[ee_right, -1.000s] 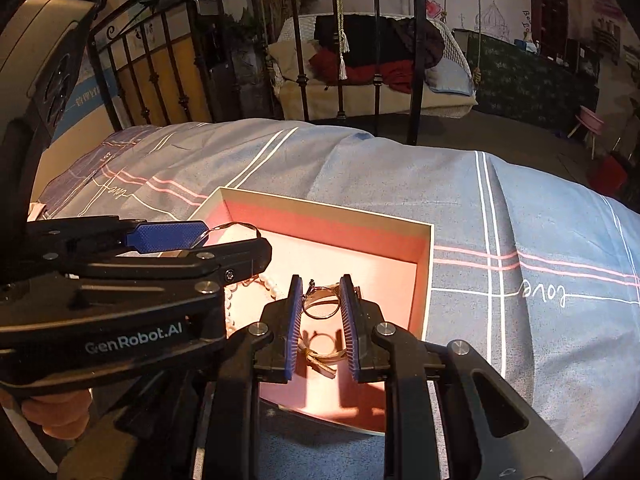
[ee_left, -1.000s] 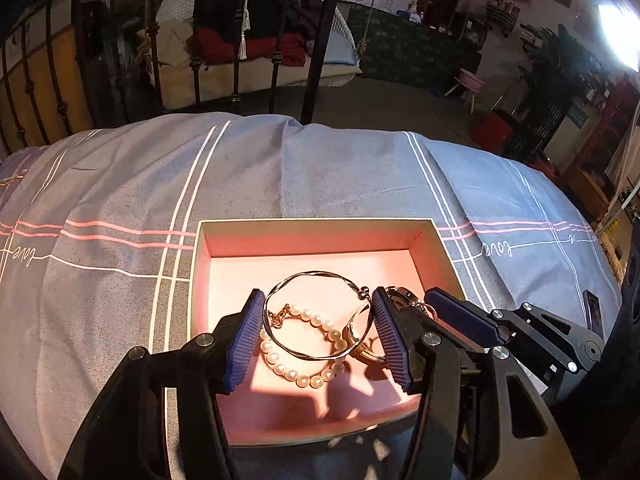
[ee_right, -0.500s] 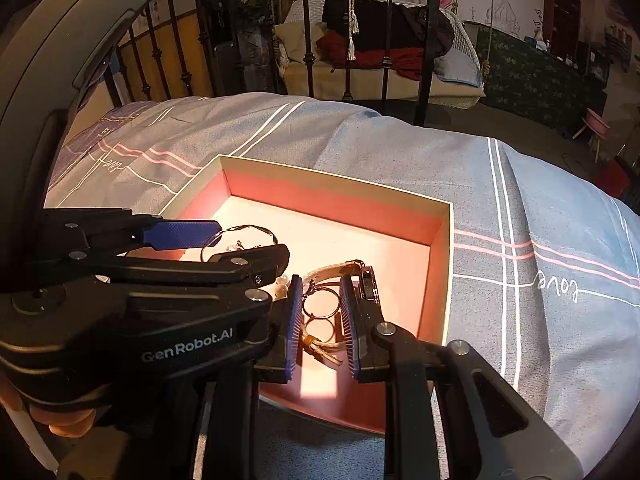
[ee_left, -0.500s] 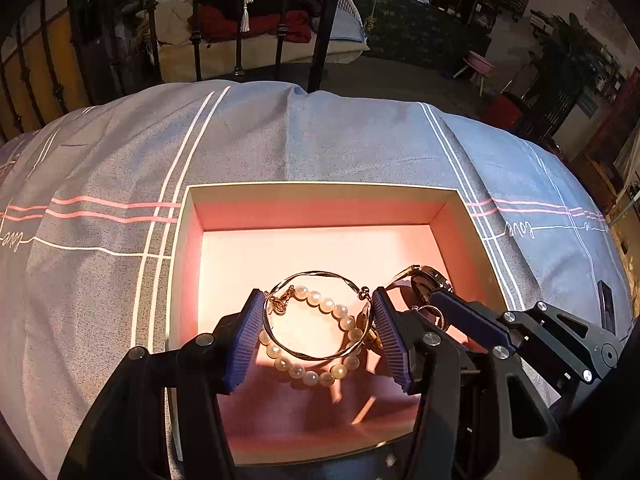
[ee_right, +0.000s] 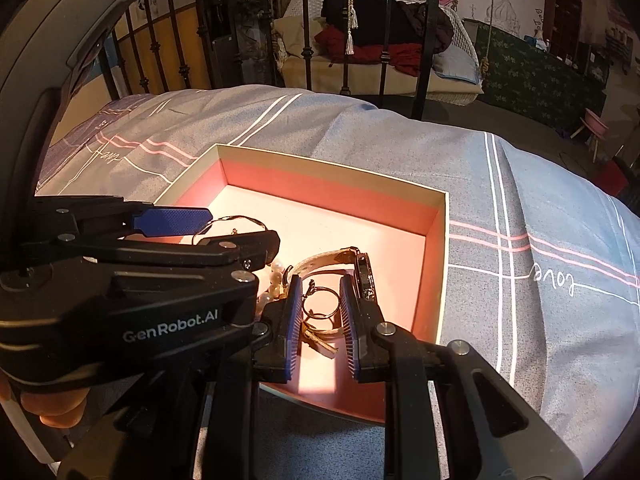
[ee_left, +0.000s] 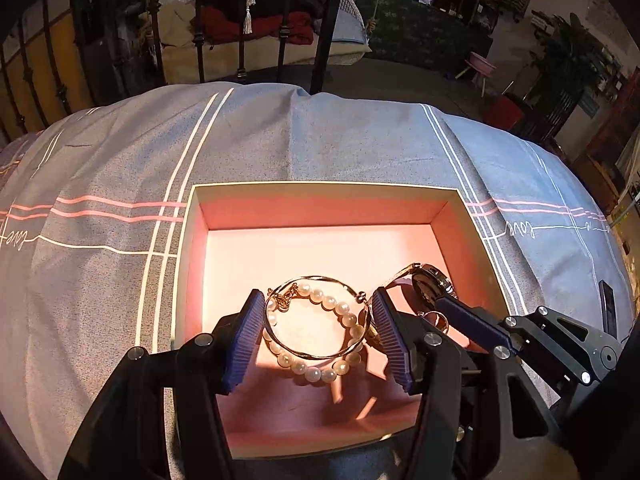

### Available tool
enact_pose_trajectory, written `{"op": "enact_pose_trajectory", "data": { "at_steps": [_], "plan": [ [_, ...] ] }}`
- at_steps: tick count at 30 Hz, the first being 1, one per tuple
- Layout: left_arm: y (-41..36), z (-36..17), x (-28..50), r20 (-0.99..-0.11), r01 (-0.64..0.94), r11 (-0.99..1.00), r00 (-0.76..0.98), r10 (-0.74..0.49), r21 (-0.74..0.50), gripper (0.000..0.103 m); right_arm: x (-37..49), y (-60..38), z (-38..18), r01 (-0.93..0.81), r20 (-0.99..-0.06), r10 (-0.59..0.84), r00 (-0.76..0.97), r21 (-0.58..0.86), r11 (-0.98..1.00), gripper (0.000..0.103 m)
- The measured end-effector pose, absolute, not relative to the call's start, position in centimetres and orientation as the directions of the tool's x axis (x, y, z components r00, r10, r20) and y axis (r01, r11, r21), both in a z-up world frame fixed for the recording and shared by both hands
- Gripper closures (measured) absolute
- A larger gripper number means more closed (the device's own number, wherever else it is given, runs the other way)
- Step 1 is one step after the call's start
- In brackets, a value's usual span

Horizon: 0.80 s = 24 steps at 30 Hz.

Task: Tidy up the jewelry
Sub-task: 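Carry the bangle and ring into the box and open both tools, then move both open tools back to the remaining gold pieces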

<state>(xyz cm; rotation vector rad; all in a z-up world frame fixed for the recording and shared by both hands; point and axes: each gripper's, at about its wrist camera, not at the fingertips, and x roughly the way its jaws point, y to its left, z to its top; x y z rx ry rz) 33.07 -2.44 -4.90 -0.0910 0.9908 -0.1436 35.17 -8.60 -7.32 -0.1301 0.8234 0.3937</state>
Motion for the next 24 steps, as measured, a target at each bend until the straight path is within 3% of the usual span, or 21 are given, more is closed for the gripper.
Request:
{"op": "enact_pose_trajectory", "data": {
  "at_steps": [3,5,7,15,24],
  "plan": [
    [-2.3,-4.1,32.5,-0.811,0.082,0.985,0.56,-0.17,-0.15,0.041,34.7,-8.7,-7.0,-0.387,-0.728,0.291,0.621,0.038,0.921,0.082],
    [-2.2,-3.5,31.9,-0.797,0.084,0.987,0.582,-0.163,-0.14,0.039,34.2,-8.7,-6.7,-0.383,-0.723,0.288,0.628,0.035,0.923,0.067],
    [-2.2,-2.8,31.2,-0.789,0.097,0.986,0.591,-0.169,-0.138,0.038,33.2,-8.8,-6.2,-0.381,-0.708,0.287,0.645,0.028,0.924,0.061],
    [-0.8,-1.4,23.0,-0.738,0.155,0.976,0.638,-0.218,-0.155,0.035,25.2,-10.7,-5.6,-0.368,-0.65,0.33,0.684,0.084,0.926,0.058],
    [0.7,-5.6,13.7,-0.773,0.141,0.976,0.596,-0.216,-0.165,0.035,16.9,-11.0,-10.2,-0.365,-0.694,0.365,0.62,0.155,0.918,0.058]
  ]
}}
